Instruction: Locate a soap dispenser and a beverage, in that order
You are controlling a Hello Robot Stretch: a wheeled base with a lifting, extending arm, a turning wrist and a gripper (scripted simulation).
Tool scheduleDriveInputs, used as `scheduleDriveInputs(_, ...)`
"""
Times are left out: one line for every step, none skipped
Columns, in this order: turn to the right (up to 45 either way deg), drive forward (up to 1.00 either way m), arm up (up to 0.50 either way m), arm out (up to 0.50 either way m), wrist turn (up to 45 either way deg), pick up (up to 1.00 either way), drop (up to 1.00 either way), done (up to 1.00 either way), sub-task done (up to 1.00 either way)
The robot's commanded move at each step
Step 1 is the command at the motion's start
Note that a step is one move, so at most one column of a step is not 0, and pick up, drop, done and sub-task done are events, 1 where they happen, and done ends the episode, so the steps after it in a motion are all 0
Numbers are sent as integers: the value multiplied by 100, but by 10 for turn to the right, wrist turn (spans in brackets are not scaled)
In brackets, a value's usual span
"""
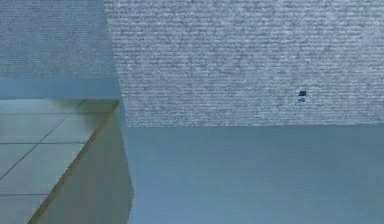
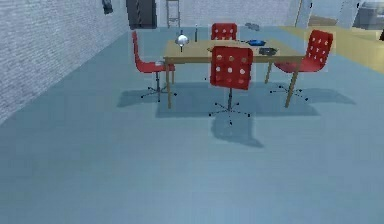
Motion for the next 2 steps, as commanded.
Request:
scheduleDriveInputs(0,100,0,0,0,0,0,0,0)
scheduleDriveInputs(-30,0,0,0,0,0,0,0,0)
